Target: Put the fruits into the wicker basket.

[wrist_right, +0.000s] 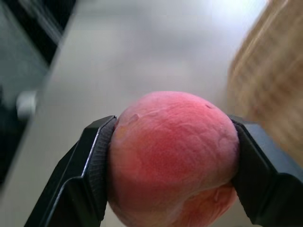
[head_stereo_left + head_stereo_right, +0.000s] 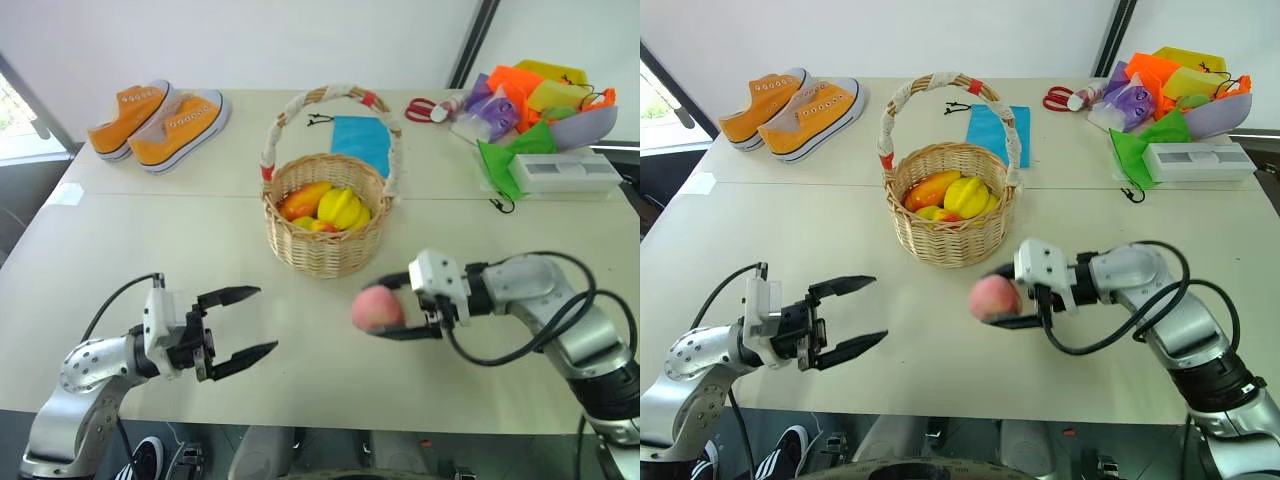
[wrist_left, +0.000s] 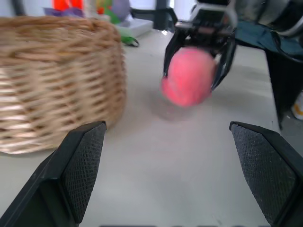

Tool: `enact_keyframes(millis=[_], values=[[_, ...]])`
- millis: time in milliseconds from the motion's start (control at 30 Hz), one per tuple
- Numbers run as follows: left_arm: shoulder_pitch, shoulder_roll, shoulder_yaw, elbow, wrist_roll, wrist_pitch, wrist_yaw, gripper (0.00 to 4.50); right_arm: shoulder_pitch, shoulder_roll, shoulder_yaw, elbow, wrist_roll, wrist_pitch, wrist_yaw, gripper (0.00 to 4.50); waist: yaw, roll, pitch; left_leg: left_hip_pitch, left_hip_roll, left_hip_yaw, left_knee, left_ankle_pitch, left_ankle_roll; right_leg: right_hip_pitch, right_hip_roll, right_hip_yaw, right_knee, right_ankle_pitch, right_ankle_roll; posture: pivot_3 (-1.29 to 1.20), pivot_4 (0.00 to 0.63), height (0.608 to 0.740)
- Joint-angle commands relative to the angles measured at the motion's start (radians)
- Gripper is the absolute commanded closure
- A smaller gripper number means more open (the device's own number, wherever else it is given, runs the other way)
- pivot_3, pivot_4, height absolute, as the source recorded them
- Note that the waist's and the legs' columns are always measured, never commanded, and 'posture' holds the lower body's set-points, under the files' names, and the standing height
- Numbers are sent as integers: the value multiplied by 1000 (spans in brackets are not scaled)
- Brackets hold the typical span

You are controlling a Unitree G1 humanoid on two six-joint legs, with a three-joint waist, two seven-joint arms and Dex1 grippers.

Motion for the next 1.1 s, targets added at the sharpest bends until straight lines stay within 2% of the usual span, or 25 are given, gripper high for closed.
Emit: enact_keyframes(millis=[33,67,167,267,367,467,533,567,667,800,900,1000,1100], values=[[-18,-11,54,35,-5,-17,48,0,-119,108,-83,-38,112,67,-147,1541,3,-1,0,0,0,0,0,0,0,0,0,0,0,0,0,0,150,740],[-27,-16,61,50,2,-23,59,0,-162,148,-90,-27,126,80,-187,1541,3,-1,-1,0,0,-1,-1,0,0,-1,0,-1,0,0,0,0,150,740],[-86,-47,67,78,17,-37,129,0,-293,295,-21,58,-18,-10,-333,1541,3,-1,0,0,-1,-1,-1,0,0,-2,0,-1,0,0,0,0,150,740],[-115,-71,42,79,52,-49,164,0,-333,334,77,171,-218,-122,-408,1541,3,-4,-2,0,-1,-1,-1,3,-4,-2,0,-1,2,1,0,0,150,740],[-124,-81,27,63,56,-44,181,0,-363,376,97,255,-275,-153,-451,1541,1,-4,-2,0,-2,-1,0,4,-7,-2,0,0,2,1,0,0,150,740],[-116,-77,25,47,54,-41,191,0,-352,376,97,273,-278,-150,-426,200,0,-4,-2,0,-2,0,0,5,-8,-3,0,0,4,1,1,0,150,740],[-109,-73,26,38,50,-39,193,0,-336,358,103,265,-304,-173,-417,41,-1,-4,-2,0,-2,0,-1,5,-8,-4,0,0,5,1,1,0,150,740],[-104,-72,25,33,46,-36,193,0,-329,357,92,253,-300,-176,-417,41,-1,-4,-2,0,-2,0,-1,5,-8,-4,0,0,5,1,0,0,150,740],[-94,-69,26,15,38,-28,194,0,-278,348,-9,126,-128,-81,-369,41,-3,-4,-2,0,-2,0,-1,5,-8,-4,0,0,5,1,0,0,150,740],[-99,-66,22,-1,34,-20,198,0,-168,311,-167,1,41,30,-395,41,1,-4,-2,0,-1,-1,-1,2,-4,-3,0,0,5,1,0,0,150,740],[-114,-75,17,0,41,-20,208,0,-38,231,-222,-34,30,30,-380,41,7,-4,-3,1,-2,-1,-1,1,-2,-3,0,0,5,1,0,0,150,740],[-136,-88,7,15,51,-26,223,0,2,257,-285,-16,26,32,-495,41,-1,-3,-2,0,-2,0,-1,1,-2,-2,0,1,4,1,0,0,150,740],[-166,-93,-4,30,59,-23,229,0,-9,296,-276,21,-52,-6,-604,41,-11,-3,-2,1,-1,2,-1,2,-4,-3,0,4,11,0,0,0,150,740]])
